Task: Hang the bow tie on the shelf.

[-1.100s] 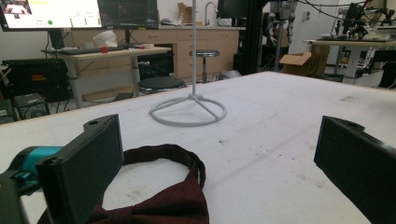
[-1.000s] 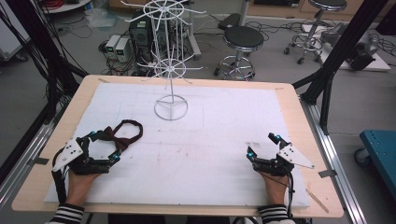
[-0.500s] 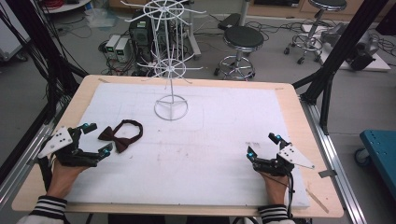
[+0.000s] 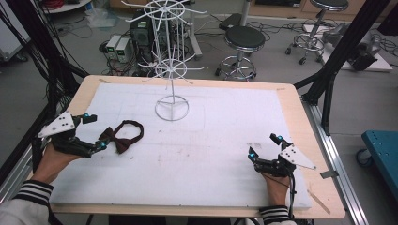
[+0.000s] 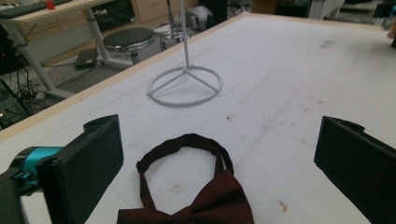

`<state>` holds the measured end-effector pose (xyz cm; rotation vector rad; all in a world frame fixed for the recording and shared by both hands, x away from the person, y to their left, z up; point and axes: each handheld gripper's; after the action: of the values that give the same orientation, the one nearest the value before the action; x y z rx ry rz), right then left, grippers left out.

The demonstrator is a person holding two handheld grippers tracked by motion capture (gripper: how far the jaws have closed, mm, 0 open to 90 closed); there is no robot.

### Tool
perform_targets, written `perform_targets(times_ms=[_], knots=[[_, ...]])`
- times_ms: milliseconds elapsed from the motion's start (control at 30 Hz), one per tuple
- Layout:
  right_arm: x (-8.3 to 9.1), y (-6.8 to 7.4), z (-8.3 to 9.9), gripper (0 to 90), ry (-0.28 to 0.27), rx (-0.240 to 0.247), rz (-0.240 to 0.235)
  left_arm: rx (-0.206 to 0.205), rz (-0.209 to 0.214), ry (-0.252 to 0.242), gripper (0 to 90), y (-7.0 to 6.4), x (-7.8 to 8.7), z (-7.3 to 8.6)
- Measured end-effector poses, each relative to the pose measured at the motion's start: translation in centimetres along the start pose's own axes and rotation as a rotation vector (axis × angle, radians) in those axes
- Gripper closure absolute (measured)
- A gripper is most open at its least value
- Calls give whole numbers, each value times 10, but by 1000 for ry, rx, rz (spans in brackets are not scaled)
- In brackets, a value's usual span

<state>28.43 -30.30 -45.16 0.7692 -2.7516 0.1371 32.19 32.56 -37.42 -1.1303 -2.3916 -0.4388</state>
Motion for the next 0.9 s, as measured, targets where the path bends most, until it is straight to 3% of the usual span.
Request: perform_targets(times_ms=[100, 133, 433, 500, 700, 833, 900], knots=[[0, 0, 0, 19, 2, -4, -2, -19, 11, 26, 17, 3, -2, -2], [0, 0, 0, 19, 0, 0, -2, -44, 9, 69, 17, 5, -4, -4], [0, 0, 0, 19, 2, -4, -2, -101, 30, 170, 17, 16, -12, -9], [0, 0, 0, 19, 2, -6, -2, -135, 31, 225, 17, 19, -15, -11], [0, 0, 0, 19, 2, -5, -1, -169, 52, 260, 17, 23, -20, -14], [0, 0, 0, 19, 2, -5, -1, -244, 60, 345, 17, 26, -28, -15], [0, 0, 0, 19, 2, -7, -3, -254, 69, 355, 17, 27, -32, -15]])
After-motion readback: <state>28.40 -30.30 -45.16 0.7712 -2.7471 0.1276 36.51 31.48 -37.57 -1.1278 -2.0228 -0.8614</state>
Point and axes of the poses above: each handheld gripper's, and its own axes: x roughly backward along the jaws, z roughly out of its underside, y roughly to its left, and after that the axes turned 13 degrees about y, right-handed
